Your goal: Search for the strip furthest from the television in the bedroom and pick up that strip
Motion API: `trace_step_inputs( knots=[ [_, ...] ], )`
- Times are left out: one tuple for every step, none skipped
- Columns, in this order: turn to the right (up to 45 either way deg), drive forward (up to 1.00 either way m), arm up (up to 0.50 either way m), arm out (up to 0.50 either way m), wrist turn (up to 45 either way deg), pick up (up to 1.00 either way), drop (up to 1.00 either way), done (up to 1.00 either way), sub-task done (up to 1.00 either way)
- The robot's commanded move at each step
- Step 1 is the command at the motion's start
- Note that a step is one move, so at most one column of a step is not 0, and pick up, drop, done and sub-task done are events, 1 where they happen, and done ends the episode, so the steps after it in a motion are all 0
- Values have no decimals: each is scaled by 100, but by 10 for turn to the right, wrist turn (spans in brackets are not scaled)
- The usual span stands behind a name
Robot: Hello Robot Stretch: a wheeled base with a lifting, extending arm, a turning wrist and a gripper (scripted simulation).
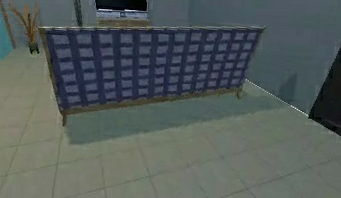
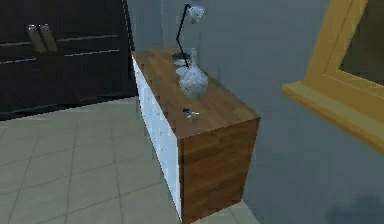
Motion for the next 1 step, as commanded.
trace_step_inputs(
  knots=[
    [450, 0, 0, 0, 0, 0, 0, 0, 0]
  ],
)
